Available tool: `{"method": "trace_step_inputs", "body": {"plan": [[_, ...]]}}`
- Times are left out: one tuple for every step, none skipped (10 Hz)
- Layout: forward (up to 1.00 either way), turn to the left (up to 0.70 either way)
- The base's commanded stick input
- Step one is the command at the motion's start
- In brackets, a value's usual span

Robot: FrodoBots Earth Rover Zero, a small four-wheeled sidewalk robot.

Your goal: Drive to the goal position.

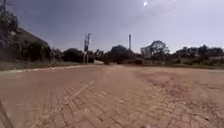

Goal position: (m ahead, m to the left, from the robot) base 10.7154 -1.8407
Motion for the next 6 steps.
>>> {"method": "trace_step_inputs", "body": {"plan": [[0.3, 0.0], [0.3, 0.0], [0.3, 0.0], [0.3, 0.0], [0.3, 0.0], [0.3, 0.0]]}}
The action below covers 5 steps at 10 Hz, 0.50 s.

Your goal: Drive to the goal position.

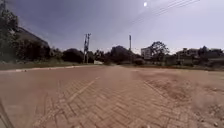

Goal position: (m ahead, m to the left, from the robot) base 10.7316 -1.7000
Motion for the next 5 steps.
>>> {"method": "trace_step_inputs", "body": {"plan": [[0.3, 0.0], [0.3, 0.0], [0.3, 0.0], [0.3, 0.0], [0.3, 0.0]]}}
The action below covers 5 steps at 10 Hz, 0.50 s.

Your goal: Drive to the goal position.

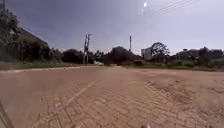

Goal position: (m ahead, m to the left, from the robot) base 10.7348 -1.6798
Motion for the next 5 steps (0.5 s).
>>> {"method": "trace_step_inputs", "body": {"plan": [[0.3, 0.0], [0.3, 0.0], [0.3, 0.0], [0.3, 0.0], [0.3, 0.0]]}}
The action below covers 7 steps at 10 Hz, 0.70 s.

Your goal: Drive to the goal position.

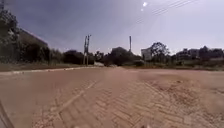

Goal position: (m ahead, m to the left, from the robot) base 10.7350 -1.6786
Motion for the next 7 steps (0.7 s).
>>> {"method": "trace_step_inputs", "body": {"plan": [[0.3, 0.0], [0.3, 0.0], [0.3, 0.0], [0.3, 0.0], [0.3, 0.0], [0.3, 0.0], [0.3, 0.0]]}}
